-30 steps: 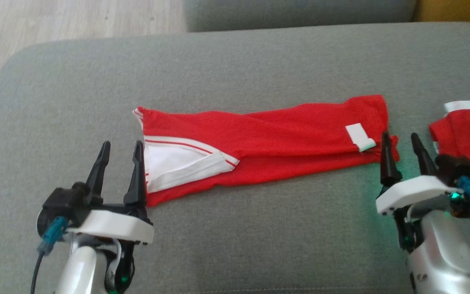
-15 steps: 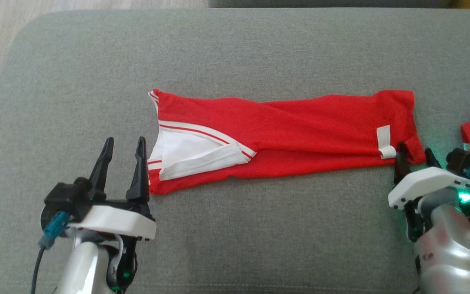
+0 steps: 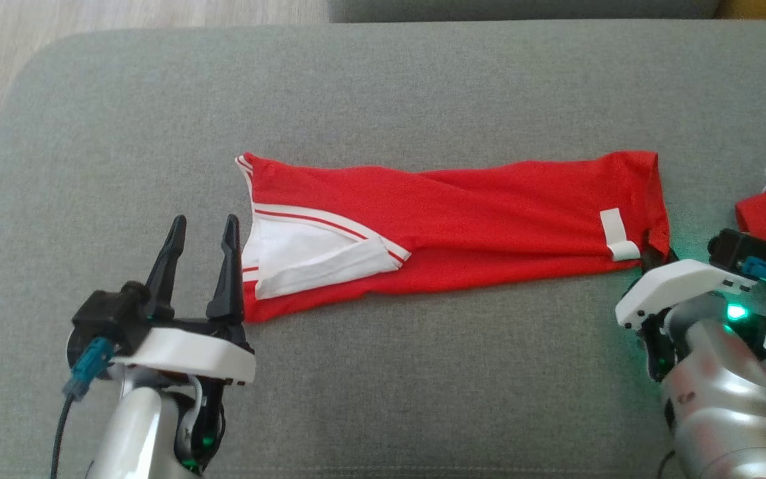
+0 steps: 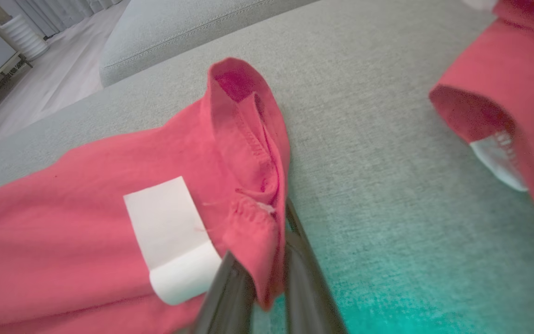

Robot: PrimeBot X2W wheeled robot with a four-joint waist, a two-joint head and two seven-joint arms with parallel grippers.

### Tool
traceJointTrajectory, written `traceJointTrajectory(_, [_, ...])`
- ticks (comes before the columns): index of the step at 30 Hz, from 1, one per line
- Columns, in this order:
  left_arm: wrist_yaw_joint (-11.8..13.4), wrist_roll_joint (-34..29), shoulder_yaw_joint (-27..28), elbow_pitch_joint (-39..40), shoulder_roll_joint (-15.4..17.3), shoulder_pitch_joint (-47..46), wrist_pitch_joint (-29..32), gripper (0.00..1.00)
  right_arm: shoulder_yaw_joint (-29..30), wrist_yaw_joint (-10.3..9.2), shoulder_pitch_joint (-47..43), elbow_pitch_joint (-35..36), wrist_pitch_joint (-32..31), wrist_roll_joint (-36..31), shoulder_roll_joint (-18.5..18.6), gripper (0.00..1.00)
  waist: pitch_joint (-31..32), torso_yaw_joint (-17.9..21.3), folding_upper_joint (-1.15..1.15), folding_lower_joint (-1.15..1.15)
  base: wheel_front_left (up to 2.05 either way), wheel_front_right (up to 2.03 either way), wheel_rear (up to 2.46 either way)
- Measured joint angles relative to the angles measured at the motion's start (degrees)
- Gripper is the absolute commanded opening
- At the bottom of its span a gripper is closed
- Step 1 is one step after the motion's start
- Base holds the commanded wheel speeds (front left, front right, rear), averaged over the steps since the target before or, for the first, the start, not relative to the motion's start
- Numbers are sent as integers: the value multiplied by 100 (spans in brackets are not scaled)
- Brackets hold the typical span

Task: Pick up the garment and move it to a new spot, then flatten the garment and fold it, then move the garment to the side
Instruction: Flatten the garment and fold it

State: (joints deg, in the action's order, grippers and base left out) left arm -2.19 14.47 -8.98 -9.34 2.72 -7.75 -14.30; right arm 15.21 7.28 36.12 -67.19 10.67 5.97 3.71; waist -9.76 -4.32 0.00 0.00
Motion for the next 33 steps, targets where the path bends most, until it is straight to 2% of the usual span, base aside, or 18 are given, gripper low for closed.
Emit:
traceJointTrajectory(9, [0, 83, 59, 0, -1, 63, 0, 100, 528, 0, -45, 124, 193, -489, 366, 0, 298, 55, 0, 0, 0, 0, 0])
traceJointTrajectory(13, [0, 87, 67, 3, -1, 121, 0, 100, 547, 0, -44, 371, 236, -691, 189, 0, 448, 107, 0, 0, 0, 0, 0])
traceJointTrajectory(17, [16, 143, 38, 2, -1, 242, 0, 100, 229, 0, -41, 577, 252, -692, -25, 0, 597, 128, 0, -1, 0, 0, 0])
traceJointTrajectory(21, [-3, 143, -74, -15, -4, 276, 0, 100, -1672, 0, 0, 714, 249, 1046, 8, 0, 724, -8, 0, 0, 0, 0, 0])
traceJointTrajectory(22, [-10, 143, -92, -19, -3, 277, 0, 100, -2438, 0, -41, 1107, 213, 1749, -13, 0, 763, -88, 0, -1, 0, 0, 0])
traceJointTrajectory(23, [-20, 143, -101, -24, -2, 282, 0, 100, -2730, 0, -53, 1299, 151, 2025, -18, 0, 779, -131, 0, -1, 0, 0, 0])
traceJointTrajectory(27, [-35, 143, -114, -43, -2, 296, 0, 100, -3488, 0, -132, 1746, 40, 2607, -15, 0, 825, -330, 0, -1, 0, 0, 0])
traceJointTrajectory(33, [-34, 200, -153, -53, -1, 297, 0, 100, -4034, 0, -257, 1861, -11, 3205, -12, 0, 845, -729, 0, -1, 0, 0, 0])
